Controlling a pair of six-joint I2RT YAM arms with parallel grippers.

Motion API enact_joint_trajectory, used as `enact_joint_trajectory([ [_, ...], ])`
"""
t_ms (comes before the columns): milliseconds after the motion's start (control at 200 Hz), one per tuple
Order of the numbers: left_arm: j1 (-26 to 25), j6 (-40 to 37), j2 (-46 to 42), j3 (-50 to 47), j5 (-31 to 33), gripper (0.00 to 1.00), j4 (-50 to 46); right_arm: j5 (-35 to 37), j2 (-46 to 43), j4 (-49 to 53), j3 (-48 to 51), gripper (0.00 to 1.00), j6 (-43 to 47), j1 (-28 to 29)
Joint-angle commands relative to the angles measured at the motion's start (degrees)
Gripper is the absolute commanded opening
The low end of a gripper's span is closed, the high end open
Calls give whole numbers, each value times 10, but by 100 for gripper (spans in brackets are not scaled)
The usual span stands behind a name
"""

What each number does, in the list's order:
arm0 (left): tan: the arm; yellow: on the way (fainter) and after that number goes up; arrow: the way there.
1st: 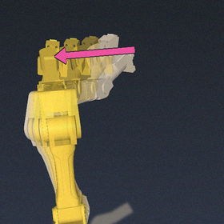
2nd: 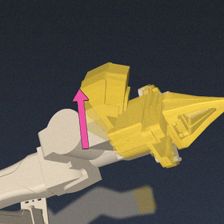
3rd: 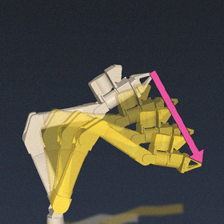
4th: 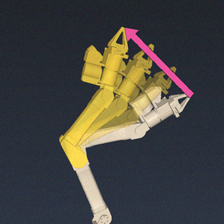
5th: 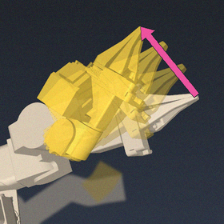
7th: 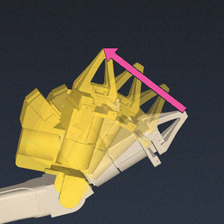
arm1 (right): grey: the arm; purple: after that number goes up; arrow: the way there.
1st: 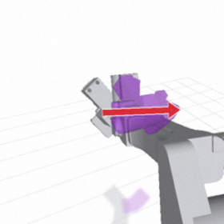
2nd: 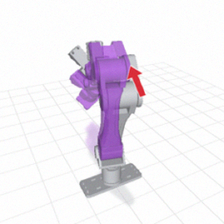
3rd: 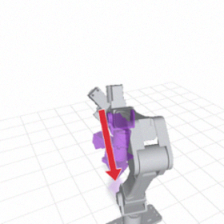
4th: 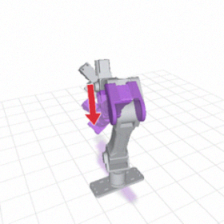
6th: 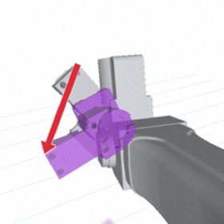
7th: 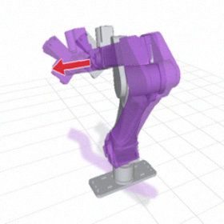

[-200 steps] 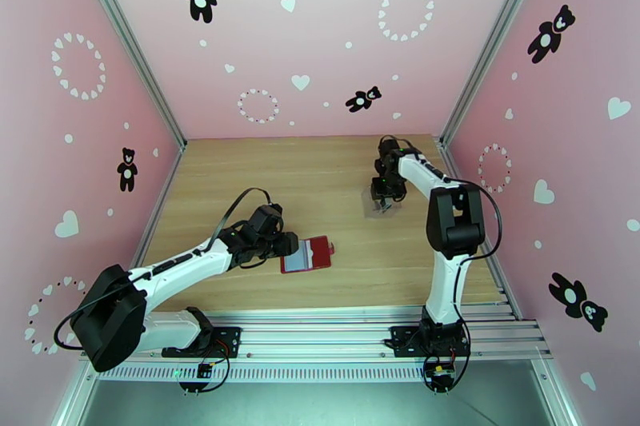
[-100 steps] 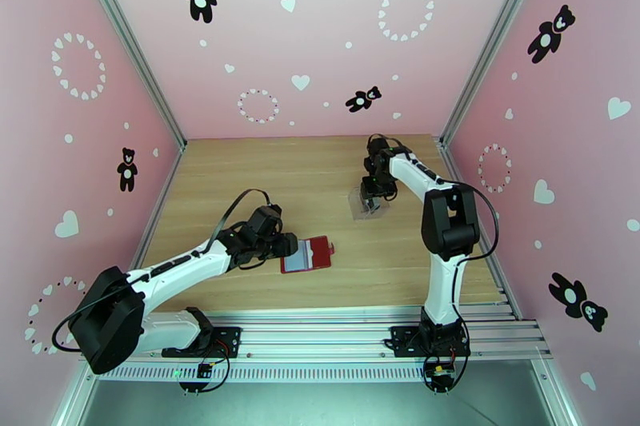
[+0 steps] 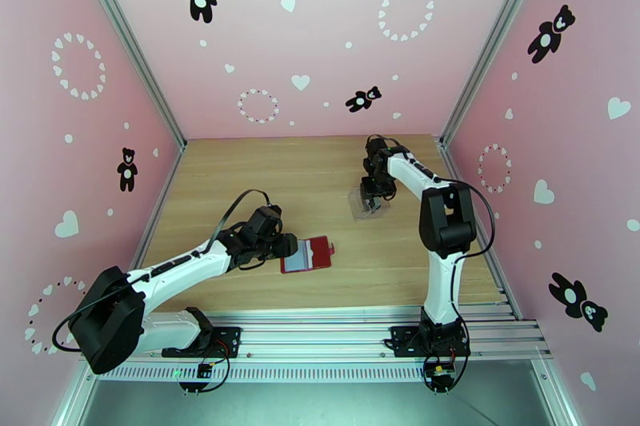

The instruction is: Put the credit cards into the card holder

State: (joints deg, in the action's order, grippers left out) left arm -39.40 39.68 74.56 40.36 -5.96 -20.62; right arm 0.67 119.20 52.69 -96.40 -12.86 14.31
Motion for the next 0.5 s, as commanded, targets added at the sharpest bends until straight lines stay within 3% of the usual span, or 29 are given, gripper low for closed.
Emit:
enact_joint_trajectory([
  [0,4,5,-10,-3,-2,53,-8,12,23,15,-7,51,7,0],
  [140,4,5,-8,-1,-2,53,-9,25,17,18,-10,50,6,0],
  [345,4,4,-6,2,-2,53,-10,98,-36,15,-3,47,-4,-6],
  [495,4,4,0,3,-3,53,-8,103,-56,23,-2,34,0,-14],
])
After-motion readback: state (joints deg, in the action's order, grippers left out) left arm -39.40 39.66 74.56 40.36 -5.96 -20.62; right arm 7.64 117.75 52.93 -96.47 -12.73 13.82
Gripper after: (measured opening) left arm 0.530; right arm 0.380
